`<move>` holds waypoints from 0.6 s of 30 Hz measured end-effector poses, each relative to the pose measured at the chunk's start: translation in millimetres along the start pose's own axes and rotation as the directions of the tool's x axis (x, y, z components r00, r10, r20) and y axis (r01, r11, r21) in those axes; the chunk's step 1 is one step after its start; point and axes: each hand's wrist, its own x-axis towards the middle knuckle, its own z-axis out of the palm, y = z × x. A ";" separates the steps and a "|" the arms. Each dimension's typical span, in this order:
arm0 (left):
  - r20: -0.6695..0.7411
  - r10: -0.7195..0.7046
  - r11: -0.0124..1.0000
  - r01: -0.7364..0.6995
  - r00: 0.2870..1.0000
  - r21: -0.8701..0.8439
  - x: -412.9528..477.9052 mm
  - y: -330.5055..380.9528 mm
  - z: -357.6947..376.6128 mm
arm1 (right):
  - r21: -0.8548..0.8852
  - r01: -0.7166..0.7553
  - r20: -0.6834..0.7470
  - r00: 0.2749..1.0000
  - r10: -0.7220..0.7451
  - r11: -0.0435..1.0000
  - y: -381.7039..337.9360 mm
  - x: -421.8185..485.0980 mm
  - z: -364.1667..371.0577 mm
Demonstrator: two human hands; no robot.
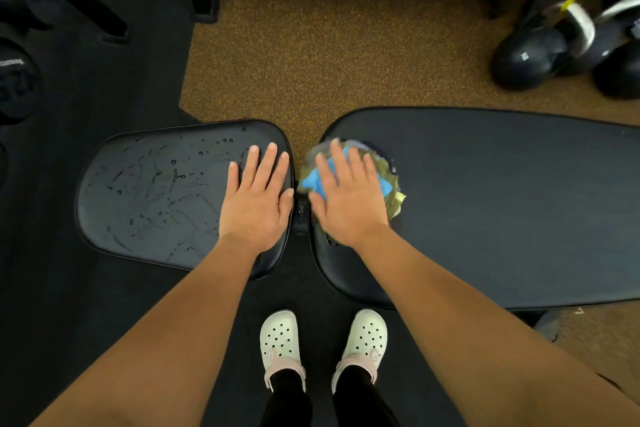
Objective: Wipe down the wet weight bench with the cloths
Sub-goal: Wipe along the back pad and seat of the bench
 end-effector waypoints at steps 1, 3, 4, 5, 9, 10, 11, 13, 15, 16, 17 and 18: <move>0.000 -0.004 1.000 0.004 1.000 -0.007 0.1 -0.1 0.3 | -0.017 0.120 0.013 0.993 -0.119 0.993 1.8 -9.6 0.8; 0.003 -0.012 1.000 0.012 1.000 -0.013 -0.2 -1.0 0.4 | -0.016 0.288 0.032 0.957 -0.287 0.958 14.4 -24.2 2.9; 0.006 -0.014 1.000 0.014 1.000 -0.015 -0.5 -1.5 0.4 | -0.022 0.314 0.038 0.949 -0.313 0.949 23.6 -24.8 2.8; 0.007 -0.015 1.000 0.015 1.000 -0.016 -0.8 -1.9 0.2 | -0.043 0.301 0.035 0.953 -0.299 0.953 31.7 -21.7 1.7; 0.012 -0.012 1.000 0.012 1.000 -0.013 -1.4 -1.0 -0.5 | -0.055 -0.002 -0.003 1.000 0.002 0.998 40.5 17.7 -5.7; 0.008 -0.012 1.000 0.012 1.000 -0.016 -1.3 -0.7 -0.7 | -0.036 -0.076 -0.012 0.997 0.076 0.996 35.1 26.3 -6.3; 0.004 -0.013 1.000 0.013 1.000 -0.017 -1.2 -0.5 -0.5 | -0.023 -0.131 -0.020 0.991 0.130 0.991 27.1 30.8 -7.1; 0.003 -0.014 1.000 0.014 1.000 -0.011 -1.1 -0.7 -0.3 | -0.022 -0.118 -0.020 0.993 0.118 0.993 13.1 25.2 -7.8; 0.001 -0.011 1.000 0.011 1.000 -0.012 -0.9 -0.8 -1.1 | -0.055 0.089 0.017 0.996 -0.088 0.995 9.3 3.1 -4.4; 0.000 -0.008 1.000 0.008 1.000 -0.016 -0.8 -1.2 -1.5 | -0.049 0.201 0.030 0.979 -0.200 0.978 12.6 -8.8 -2.4; 0.002 -0.008 1.000 0.008 1.000 -0.022 -0.6 -1.8 -1.6 | -0.030 0.281 0.045 0.959 -0.280 0.959 19.6 -16.8 -2.0; 0.007 -0.006 1.000 0.007 1.000 -0.030 -0.8 -2.2 -1.9 | -0.021 0.328 0.055 0.944 -0.327 0.944 28.9 -19.9 -1.9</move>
